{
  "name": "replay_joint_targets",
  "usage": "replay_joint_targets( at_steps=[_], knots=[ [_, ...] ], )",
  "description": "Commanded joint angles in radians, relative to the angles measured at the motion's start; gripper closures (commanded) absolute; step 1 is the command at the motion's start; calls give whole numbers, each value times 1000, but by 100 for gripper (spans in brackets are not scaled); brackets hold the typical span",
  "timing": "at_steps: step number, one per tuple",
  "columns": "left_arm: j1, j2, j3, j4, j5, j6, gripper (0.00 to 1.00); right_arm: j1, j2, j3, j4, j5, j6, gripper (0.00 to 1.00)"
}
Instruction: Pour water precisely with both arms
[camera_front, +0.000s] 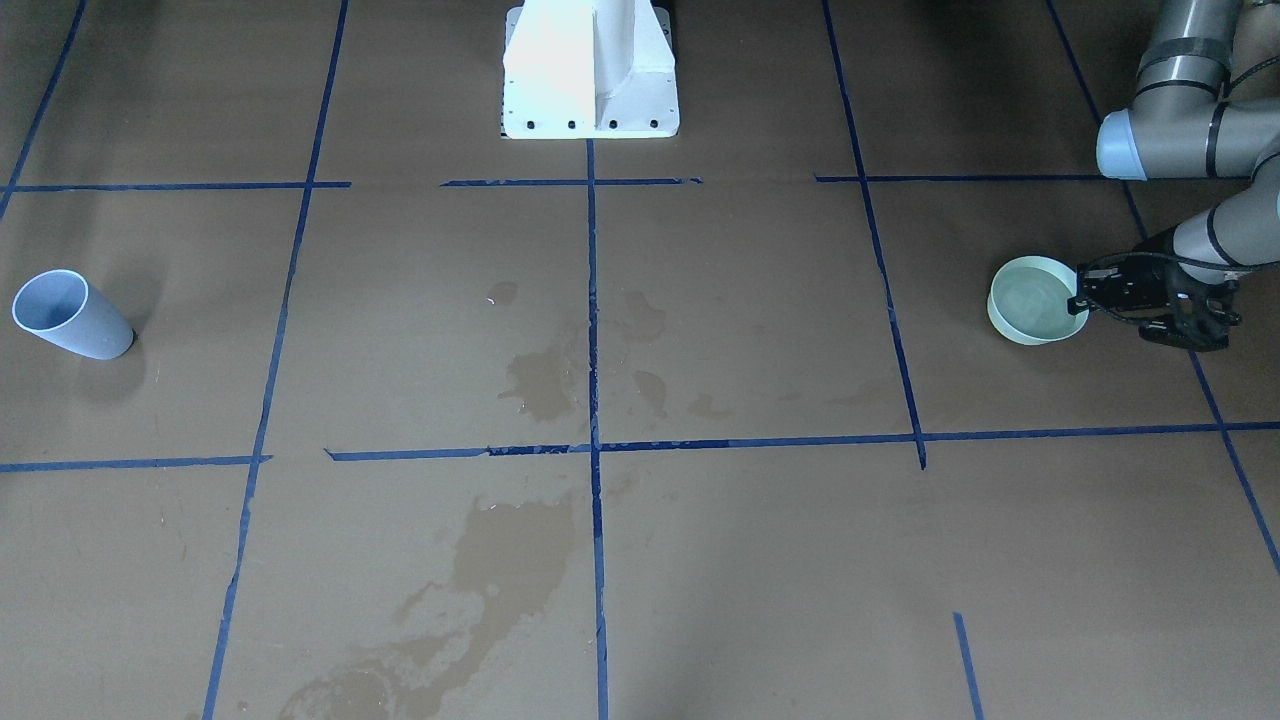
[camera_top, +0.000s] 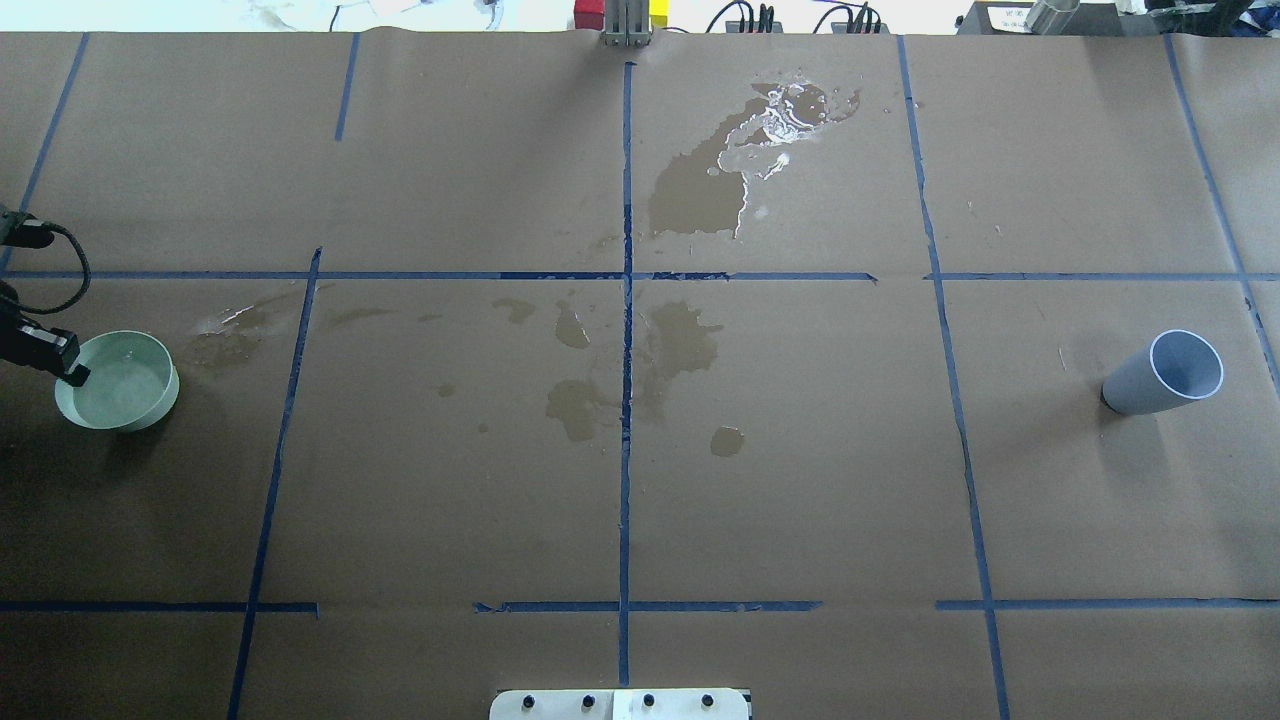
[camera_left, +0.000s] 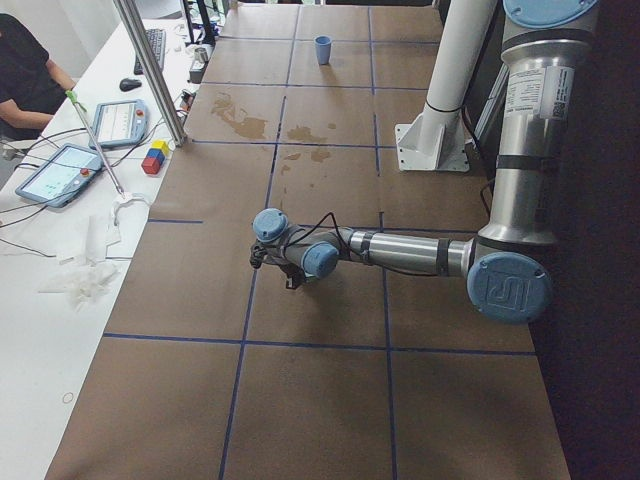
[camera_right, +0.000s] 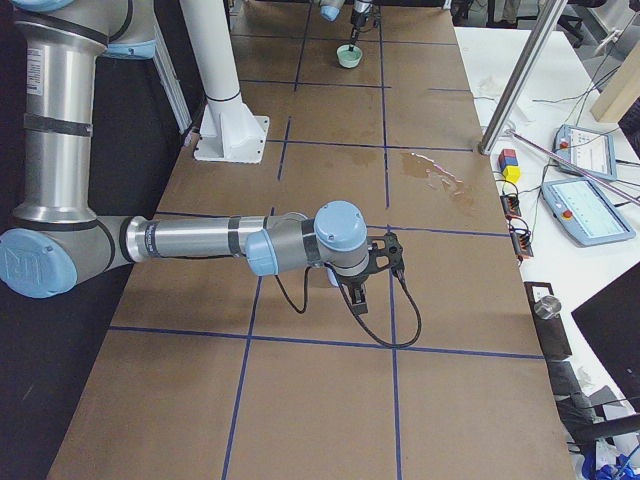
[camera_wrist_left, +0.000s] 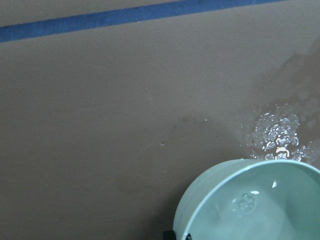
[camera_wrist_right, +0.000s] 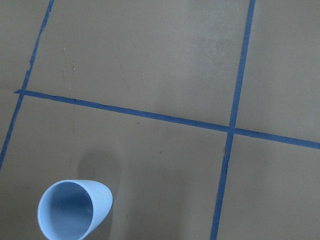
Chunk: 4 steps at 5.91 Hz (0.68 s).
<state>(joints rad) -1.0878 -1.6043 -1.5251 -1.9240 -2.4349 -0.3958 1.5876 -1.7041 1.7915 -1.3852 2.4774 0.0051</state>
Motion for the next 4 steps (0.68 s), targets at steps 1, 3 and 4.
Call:
replay_joint_targets(
  at_steps=[1,3,4],
  knots=[
    [-4,3,11,-1,0,2,100,0,0,0,0,-2,0,0],
    [-12,3,34,-1,0,6,94,2,0,0,0,-2,0,0],
    [-12,3,37,-1,0,5,91,0,1,0,0,-2,0,0]
  ],
)
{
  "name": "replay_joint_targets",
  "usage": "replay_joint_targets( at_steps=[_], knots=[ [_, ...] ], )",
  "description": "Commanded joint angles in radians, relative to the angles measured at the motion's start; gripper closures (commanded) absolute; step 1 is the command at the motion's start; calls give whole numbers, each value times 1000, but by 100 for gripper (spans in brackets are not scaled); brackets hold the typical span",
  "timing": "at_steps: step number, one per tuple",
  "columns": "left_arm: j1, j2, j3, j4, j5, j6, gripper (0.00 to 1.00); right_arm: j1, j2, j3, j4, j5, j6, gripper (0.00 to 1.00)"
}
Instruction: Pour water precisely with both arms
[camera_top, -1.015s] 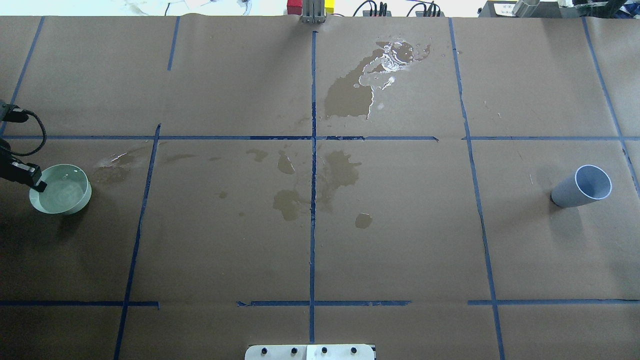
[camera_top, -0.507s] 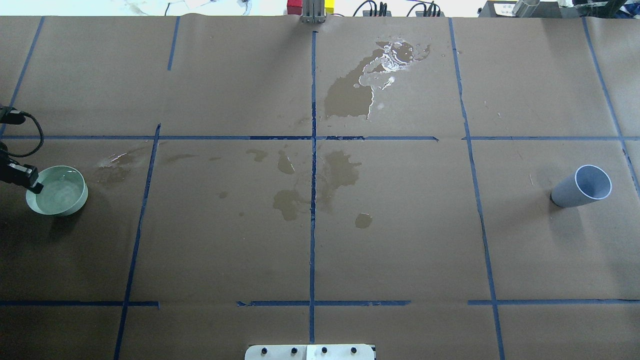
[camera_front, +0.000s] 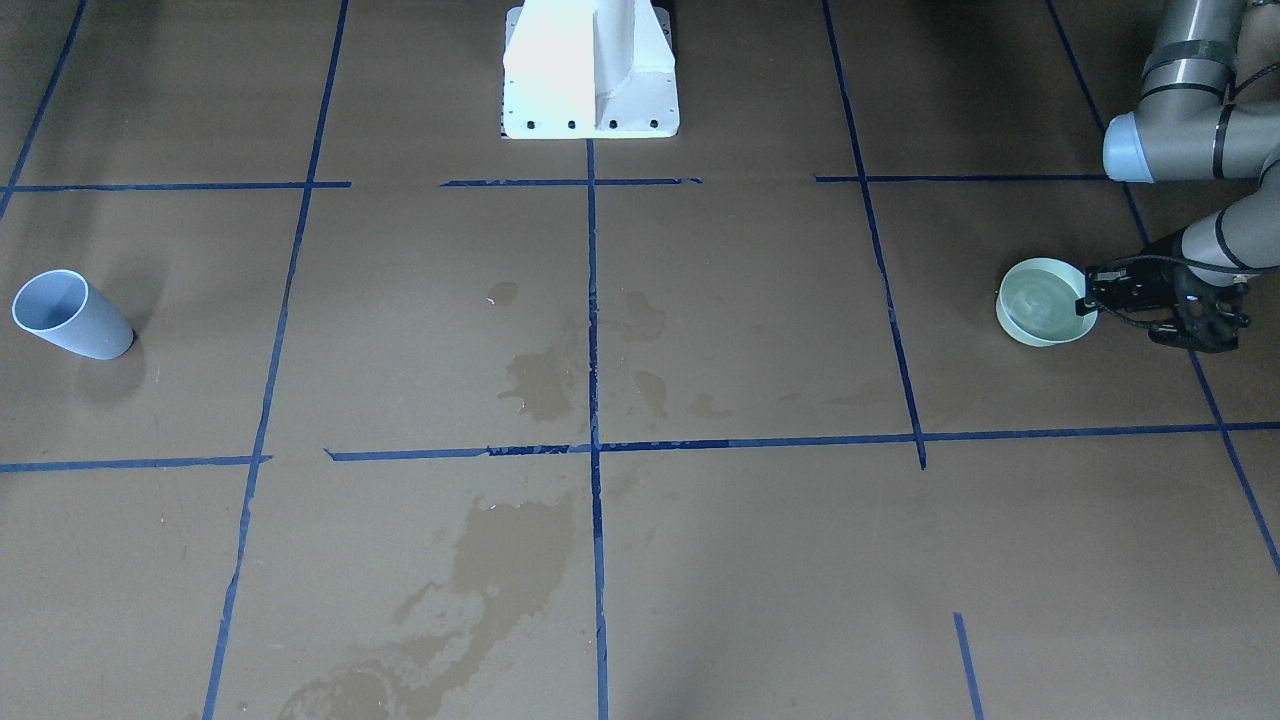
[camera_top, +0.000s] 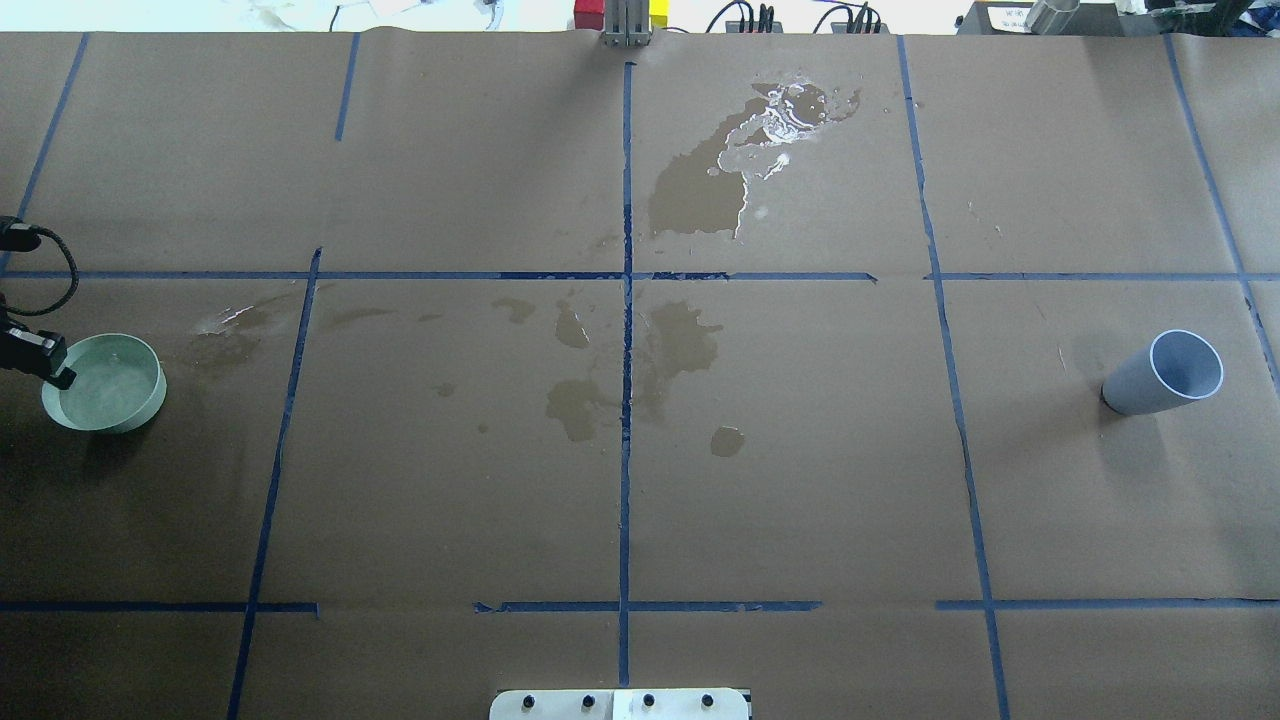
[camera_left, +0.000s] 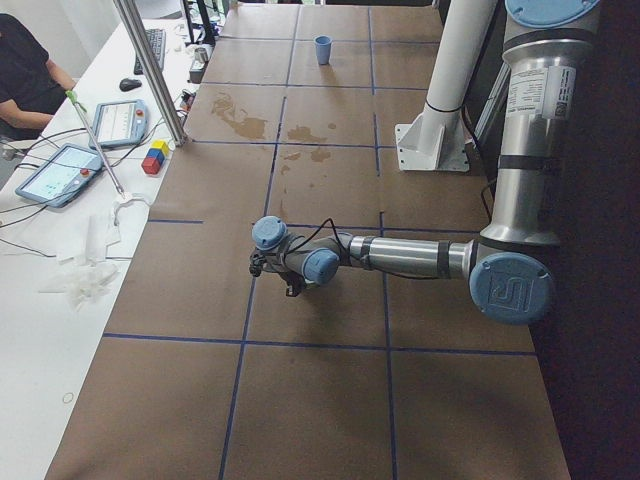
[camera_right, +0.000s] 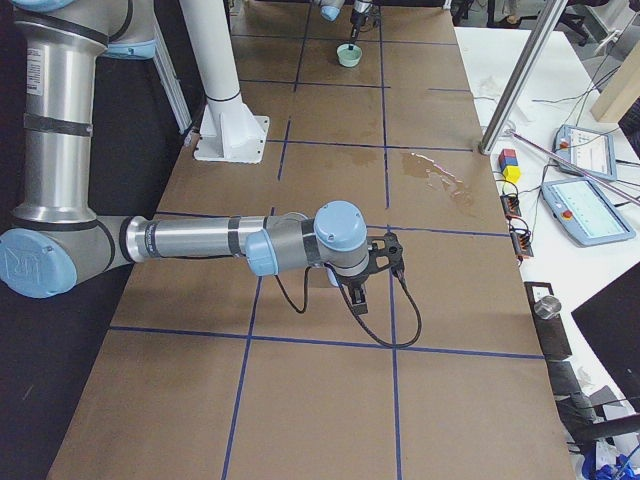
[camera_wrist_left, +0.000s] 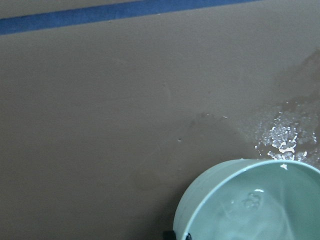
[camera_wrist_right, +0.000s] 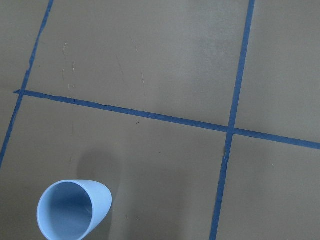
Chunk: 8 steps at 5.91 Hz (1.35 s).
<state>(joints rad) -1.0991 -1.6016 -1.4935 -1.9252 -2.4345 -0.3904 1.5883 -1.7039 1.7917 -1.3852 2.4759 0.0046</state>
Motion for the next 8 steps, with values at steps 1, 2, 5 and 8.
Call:
replay_joint_targets(
  at_steps=[1,2,5,8],
  knots=[
    [-1,0,13,0,2,1,84,-1,1,2,-2,0,0,0],
    [-1,0,15,0,3,1,61,-1,0,9,-2,-2,0,0],
    [-66,-6,-14,-2,6,-4,0,-1,-2,9,-2,-3,5,0],
    [-343,6,-180,8,15,-4,0,-2,10,3,-20,0,8,0]
  ],
)
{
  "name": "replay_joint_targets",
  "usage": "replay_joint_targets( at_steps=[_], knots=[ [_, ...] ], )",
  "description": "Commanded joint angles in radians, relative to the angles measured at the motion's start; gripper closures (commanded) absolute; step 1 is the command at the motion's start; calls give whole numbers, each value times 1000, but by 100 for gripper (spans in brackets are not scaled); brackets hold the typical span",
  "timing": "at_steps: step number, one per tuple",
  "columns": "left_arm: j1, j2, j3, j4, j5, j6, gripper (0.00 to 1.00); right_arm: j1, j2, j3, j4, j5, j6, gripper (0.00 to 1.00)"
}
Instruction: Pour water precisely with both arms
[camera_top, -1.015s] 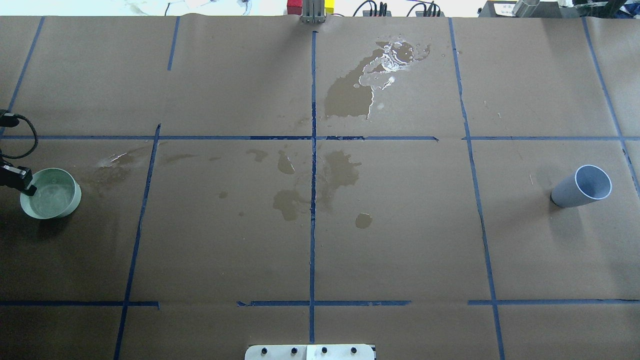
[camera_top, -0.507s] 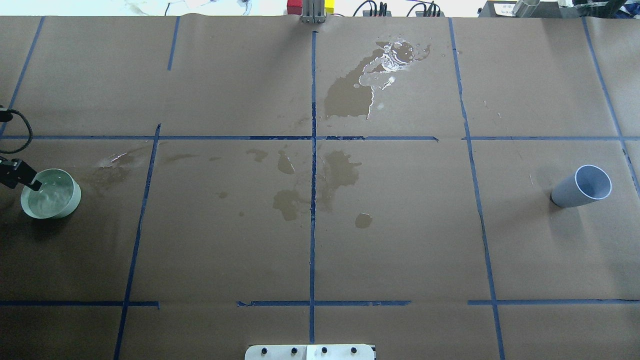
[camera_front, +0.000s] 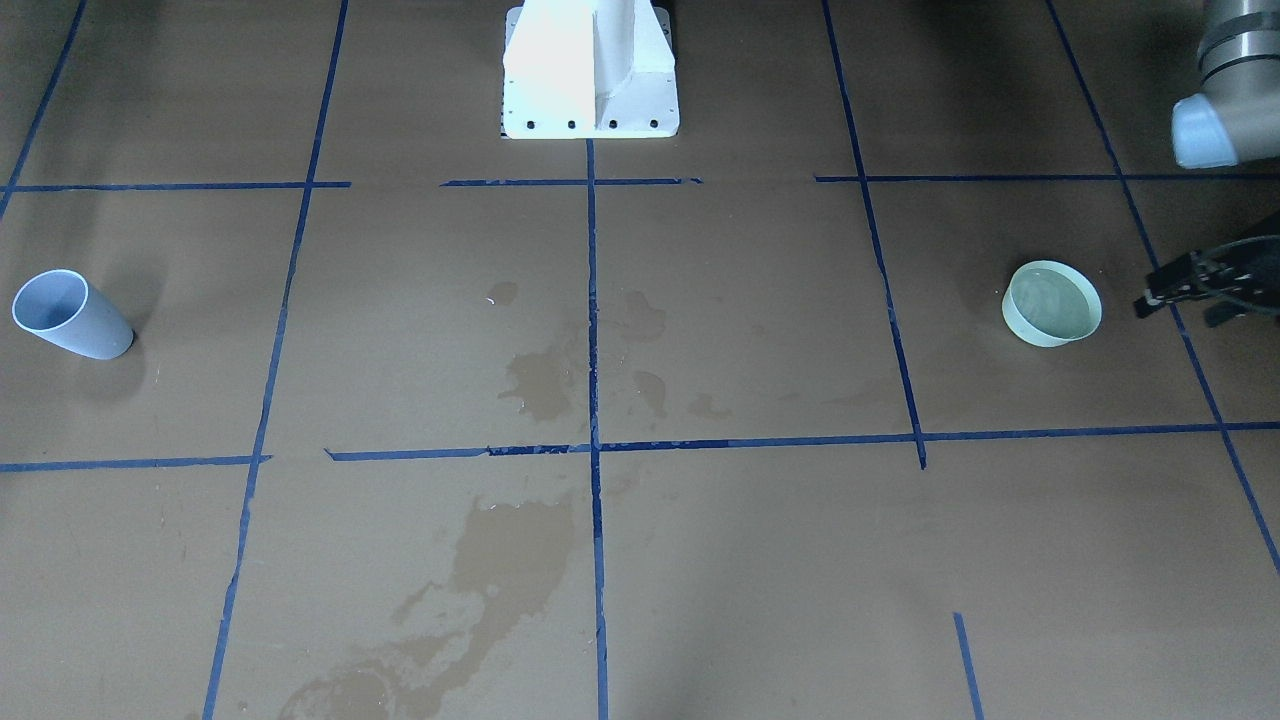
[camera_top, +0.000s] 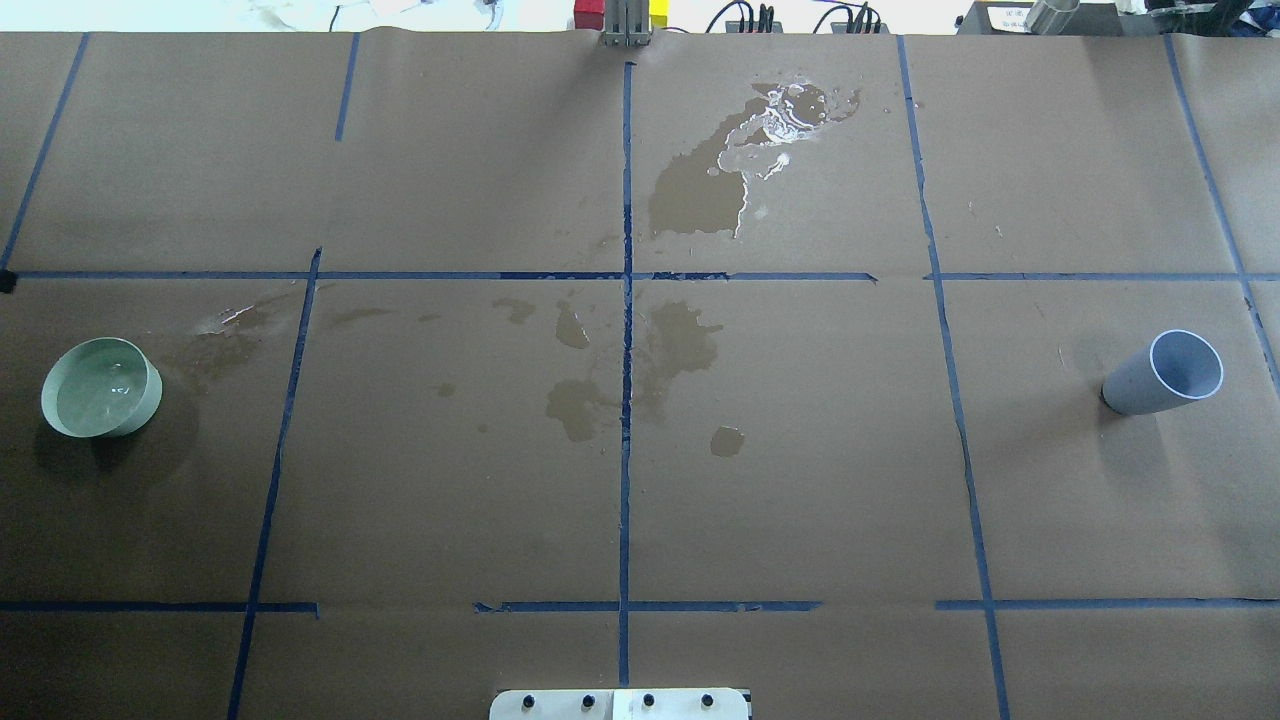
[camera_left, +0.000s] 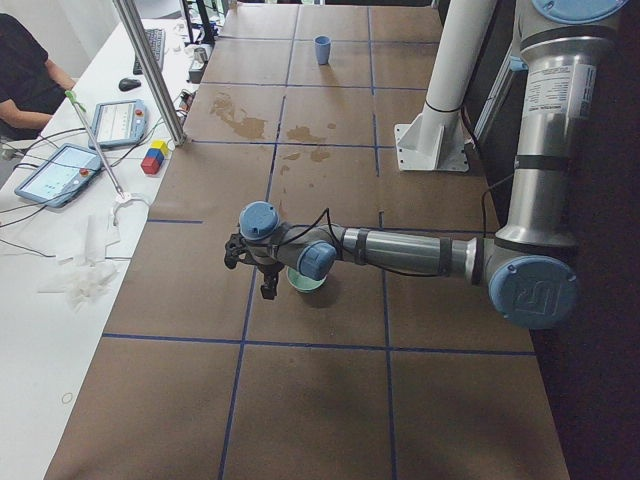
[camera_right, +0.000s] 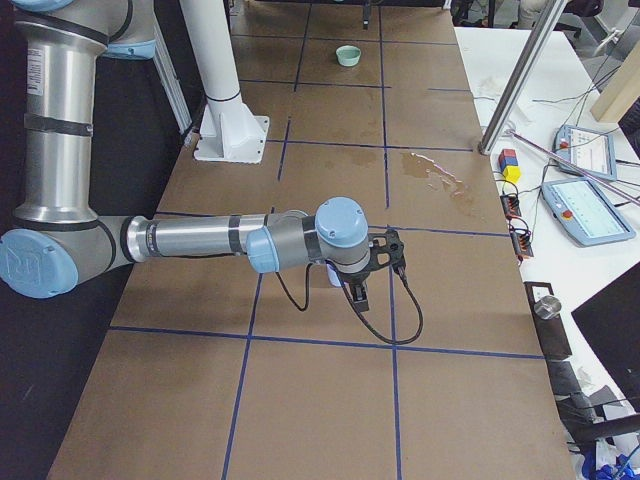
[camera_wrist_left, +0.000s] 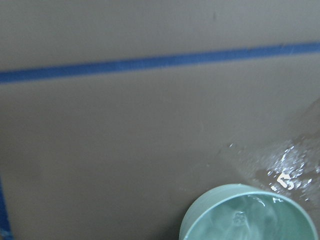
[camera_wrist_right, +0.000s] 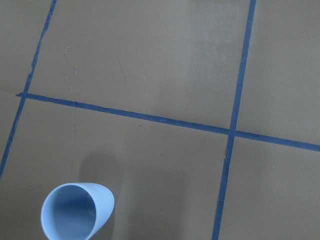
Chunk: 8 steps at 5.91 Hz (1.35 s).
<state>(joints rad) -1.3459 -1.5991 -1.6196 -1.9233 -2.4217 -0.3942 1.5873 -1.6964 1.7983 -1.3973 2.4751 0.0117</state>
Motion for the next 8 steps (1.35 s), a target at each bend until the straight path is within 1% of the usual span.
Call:
replay_joint_targets(
  at_steps=[1,2,3,4,5,6,7,8],
  knots=[
    [-131,5,-57,16,1,3,0,-13,15,0,-63,-1,1,0],
    [-178,10,-59,68,1,93,0,-47,47,0,-137,-2,1,0],
    [-247,5,-84,240,1,289,0,-53,61,-2,-175,-5,-1,0],
    [-295,5,-94,364,12,417,0,-55,57,-5,-175,-33,-1,0],
    [-295,22,-74,380,80,448,0,-55,54,-4,-172,-38,-1,0],
    [-291,56,-66,382,81,446,0,-56,37,-7,-163,-38,-2,0],
    [-289,115,-89,368,78,448,0,-56,-24,-7,-158,-56,1,0],
    [-288,119,-92,365,79,449,0,-56,-29,3,-145,-51,7,0]
  ],
)
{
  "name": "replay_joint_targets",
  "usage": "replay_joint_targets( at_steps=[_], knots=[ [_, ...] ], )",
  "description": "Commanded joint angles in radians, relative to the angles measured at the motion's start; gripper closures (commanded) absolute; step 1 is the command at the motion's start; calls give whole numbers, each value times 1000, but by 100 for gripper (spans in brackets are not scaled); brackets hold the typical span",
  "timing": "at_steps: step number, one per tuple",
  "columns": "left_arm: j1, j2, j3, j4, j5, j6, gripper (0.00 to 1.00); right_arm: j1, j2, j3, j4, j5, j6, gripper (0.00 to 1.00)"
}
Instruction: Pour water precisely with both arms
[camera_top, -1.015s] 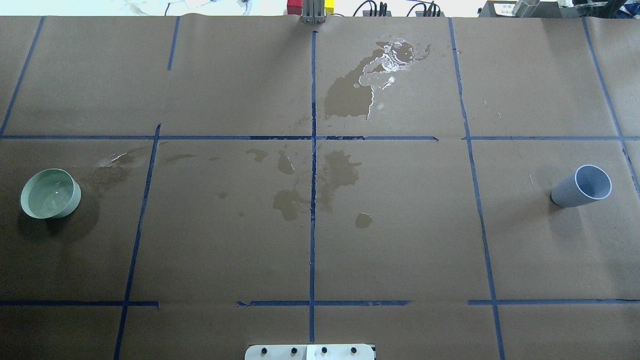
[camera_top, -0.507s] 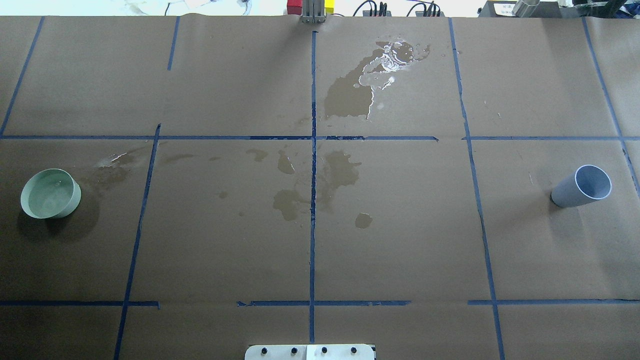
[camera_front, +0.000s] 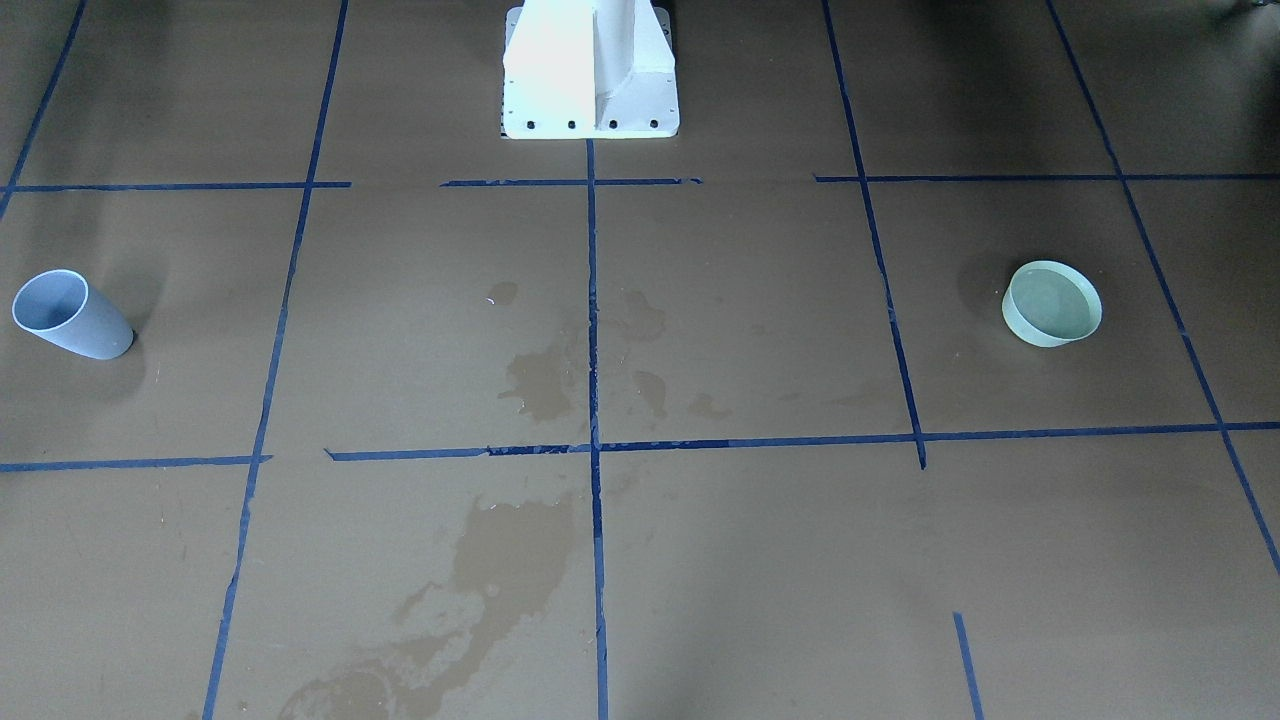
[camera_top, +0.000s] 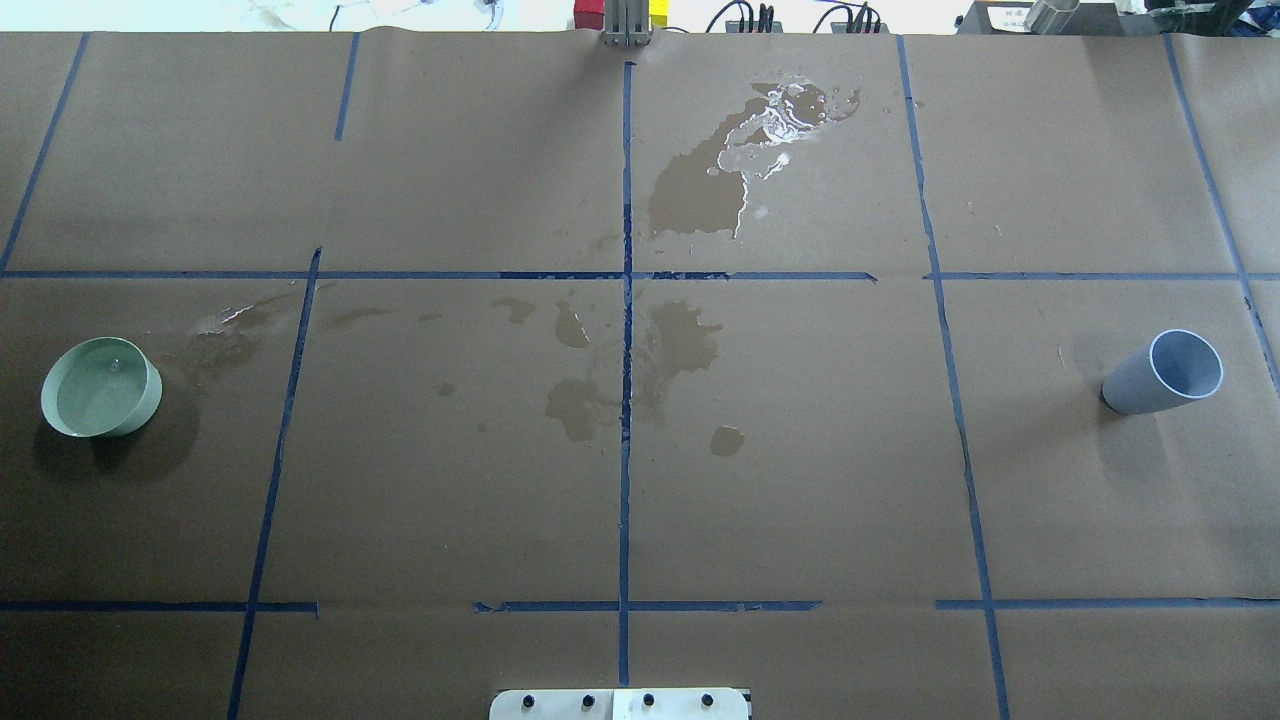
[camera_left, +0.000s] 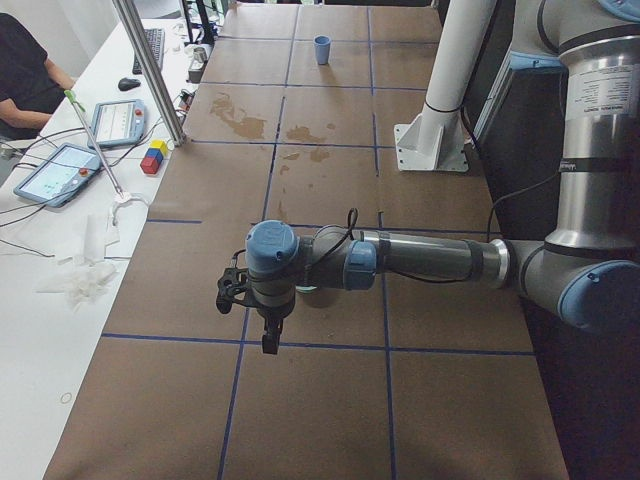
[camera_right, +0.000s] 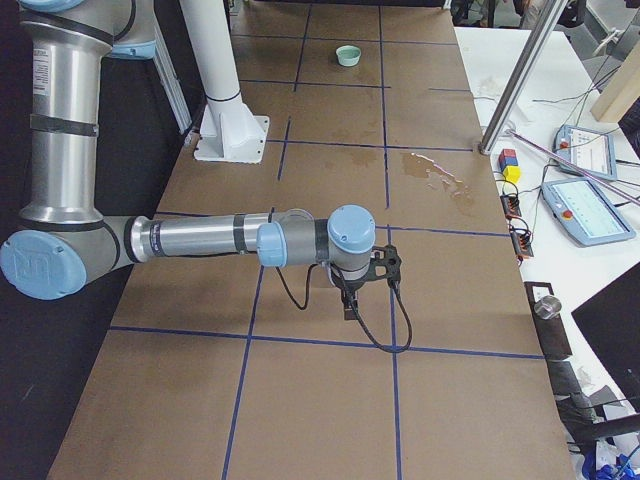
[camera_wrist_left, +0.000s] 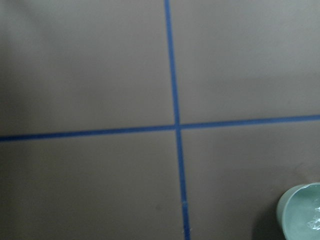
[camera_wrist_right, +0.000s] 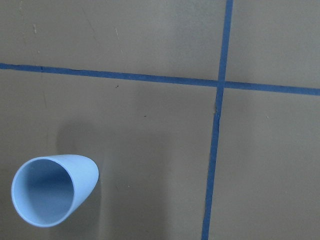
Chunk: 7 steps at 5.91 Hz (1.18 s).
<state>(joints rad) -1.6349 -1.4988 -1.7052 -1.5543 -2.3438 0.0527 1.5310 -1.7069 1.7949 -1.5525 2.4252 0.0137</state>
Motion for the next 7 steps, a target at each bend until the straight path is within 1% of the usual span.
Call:
replay_joint_targets(
  at_steps=[1,2,4,5,7],
  knots=[
    [1,32,-8,-3,-3,2,0,0,-28,4,11,5,11,0],
    [1,51,-11,-25,6,2,0,0,-39,8,9,-1,8,0],
    [1,60,-5,-29,9,1,0,1,-39,6,-1,-15,-6,0],
    [1,57,-16,-21,9,-1,0,-59,-37,9,-7,-20,-15,0],
    [1,63,-19,-20,8,1,0,-61,-43,8,-8,-20,-17,0]
  ],
)
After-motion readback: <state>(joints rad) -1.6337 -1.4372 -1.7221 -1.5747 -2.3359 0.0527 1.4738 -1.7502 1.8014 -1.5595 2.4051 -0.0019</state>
